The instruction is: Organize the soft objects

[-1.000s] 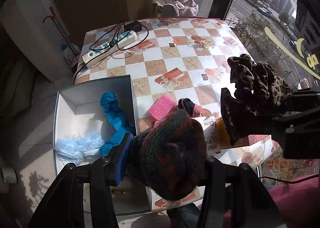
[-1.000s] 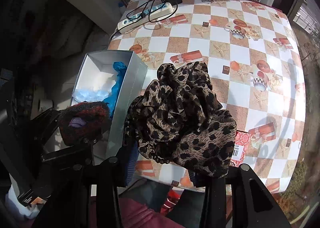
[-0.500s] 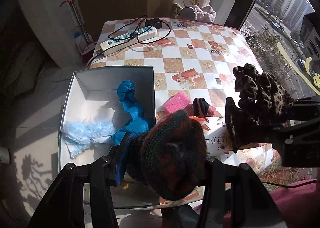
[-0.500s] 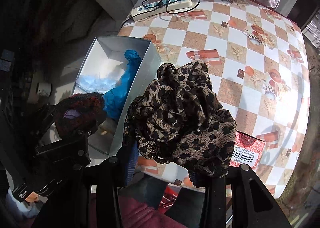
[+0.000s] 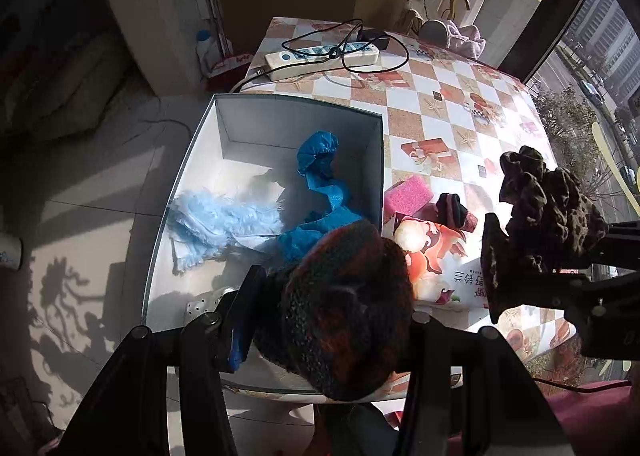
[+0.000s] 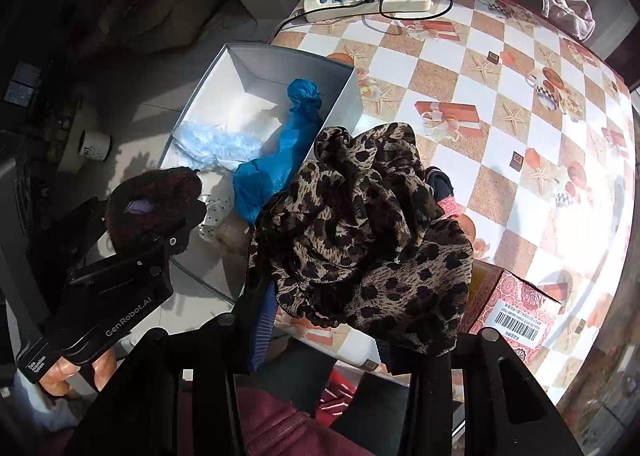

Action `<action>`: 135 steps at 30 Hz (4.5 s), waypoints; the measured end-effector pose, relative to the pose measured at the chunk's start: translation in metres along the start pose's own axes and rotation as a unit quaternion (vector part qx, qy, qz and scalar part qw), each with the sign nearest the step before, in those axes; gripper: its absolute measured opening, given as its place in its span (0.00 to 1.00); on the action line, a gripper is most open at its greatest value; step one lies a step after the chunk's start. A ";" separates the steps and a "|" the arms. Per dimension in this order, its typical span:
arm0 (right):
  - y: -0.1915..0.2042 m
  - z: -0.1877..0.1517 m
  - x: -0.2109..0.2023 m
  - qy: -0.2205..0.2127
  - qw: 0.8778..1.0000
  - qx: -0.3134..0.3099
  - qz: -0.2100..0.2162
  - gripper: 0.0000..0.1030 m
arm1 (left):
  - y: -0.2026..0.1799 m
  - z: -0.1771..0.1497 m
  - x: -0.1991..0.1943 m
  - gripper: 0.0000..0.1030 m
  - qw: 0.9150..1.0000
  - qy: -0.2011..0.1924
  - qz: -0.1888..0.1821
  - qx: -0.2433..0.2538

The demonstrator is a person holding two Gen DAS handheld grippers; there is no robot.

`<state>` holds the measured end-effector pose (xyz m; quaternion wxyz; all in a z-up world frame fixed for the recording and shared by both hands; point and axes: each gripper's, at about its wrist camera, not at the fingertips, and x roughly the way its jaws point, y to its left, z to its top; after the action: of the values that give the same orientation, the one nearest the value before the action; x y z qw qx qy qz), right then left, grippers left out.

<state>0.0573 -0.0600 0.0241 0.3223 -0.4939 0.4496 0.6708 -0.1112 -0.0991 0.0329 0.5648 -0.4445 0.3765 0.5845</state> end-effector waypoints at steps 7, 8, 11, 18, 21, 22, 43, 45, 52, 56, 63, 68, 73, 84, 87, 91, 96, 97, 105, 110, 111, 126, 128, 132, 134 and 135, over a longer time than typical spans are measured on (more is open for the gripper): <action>0.016 0.005 0.006 0.009 1.000 -0.018 -0.001 0.43 | 0.018 -0.006 0.002 0.53 1.000 0.006 0.006 -0.024; 0.017 0.006 0.007 0.009 1.000 -0.020 -0.001 0.43 | 0.019 -0.007 0.002 0.53 1.000 0.007 0.007 -0.026; 0.023 0.009 0.009 0.010 1.000 -0.029 -0.004 0.43 | 0.024 -0.008 0.003 0.53 0.999 0.010 0.009 -0.030; 0.037 0.016 0.012 0.011 0.999 -0.041 -0.005 0.43 | 0.031 -0.010 0.007 0.53 0.999 0.017 0.007 -0.040; 0.042 0.019 0.013 0.013 0.999 -0.049 -0.006 0.43 | 0.032 -0.011 0.008 0.53 0.999 0.020 0.007 -0.042; 0.043 0.019 0.014 0.014 0.999 -0.051 -0.006 0.43 | 0.033 -0.011 0.009 0.54 0.999 0.020 0.006 -0.043; 0.075 0.074 0.031 0.016 0.998 -0.064 -0.001 0.43 | 0.049 0.002 0.021 0.55 0.998 0.026 0.031 -0.046; 0.075 0.077 0.034 0.018 0.998 -0.064 -0.001 0.43 | 0.049 0.002 0.023 0.55 0.998 0.028 0.030 -0.048; 0.078 0.081 0.042 0.024 0.998 -0.060 0.000 0.43 | 0.052 0.002 0.030 0.55 0.997 0.040 0.028 -0.055; 0.079 0.082 0.045 0.025 0.998 -0.059 0.001 0.43 | 0.053 0.003 0.033 0.55 0.997 0.044 0.030 -0.054; 0.080 0.086 0.048 0.026 0.998 -0.059 0.001 0.43 | 0.057 0.003 0.036 0.56 0.996 0.045 0.022 -0.069; 0.080 0.090 0.049 0.027 0.998 -0.054 0.010 0.44 | 0.059 0.004 0.033 0.77 0.996 0.042 0.017 -0.083; 0.066 0.096 0.045 0.018 1.000 -0.017 0.018 0.86 | 0.064 0.004 0.036 0.81 0.993 0.055 0.023 -0.107; -0.033 0.097 -0.014 0.046 0.998 0.018 -0.033 0.86 | 0.055 0.013 0.050 0.82 0.988 0.096 -0.008 -0.121; -0.083 0.094 -0.011 0.082 0.993 0.043 -0.071 0.86 | 0.044 0.017 0.052 0.83 0.988 0.107 -0.002 -0.116; -0.137 0.089 0.017 0.137 0.984 0.090 -0.074 0.86 | 0.022 0.021 0.052 0.83 0.990 0.110 0.017 -0.089; -0.157 0.092 0.069 0.188 0.975 0.105 -0.055 0.86 | -0.005 0.019 0.048 0.83 0.991 0.121 0.025 -0.058; -0.154 0.094 0.080 0.200 0.974 0.100 -0.047 0.86 | -0.009 0.019 0.048 0.83 0.990 0.124 0.027 -0.055; -0.129 0.107 0.165 0.287 0.955 0.043 -0.056 0.86 | -0.037 0.024 0.043 0.83 0.988 0.142 0.033 -0.051; -0.139 0.101 0.182 0.310 0.948 0.075 -0.009 0.72 | -0.062 0.048 0.048 0.83 0.989 0.145 0.025 -0.031; -0.143 0.098 0.184 0.316 0.945 0.083 0.000 0.43 | -0.068 0.054 0.050 0.83 0.989 0.146 0.021 -0.027; -0.276 0.044 0.073 0.144 0.945 0.273 0.103 0.27 | -0.185 0.116 0.173 0.83 0.964 0.266 0.008 0.006; -0.294 0.035 0.061 0.127 0.940 0.292 0.122 0.27 | -0.187 0.116 0.196 0.83 0.959 0.282 0.020 -0.002; -0.315 0.022 0.040 0.100 0.933 0.317 0.142 0.27 | -0.187 0.113 0.233 0.83 0.950 0.307 0.062 -0.007; -0.318 0.015 0.036 0.088 0.931 0.324 0.146 0.27 | -0.183 0.110 0.248 0.83 0.942 0.326 0.076 -0.023; -0.318 0.010 0.034 0.084 0.930 0.326 0.150 0.27 | -0.181 0.109 0.253 0.84 0.939 0.333 0.077 -0.034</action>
<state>0.3222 0.0721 -0.0979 0.3225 -0.3432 0.7379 0.4834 0.0667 0.0999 -0.1604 0.3452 -0.6020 0.5561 0.4573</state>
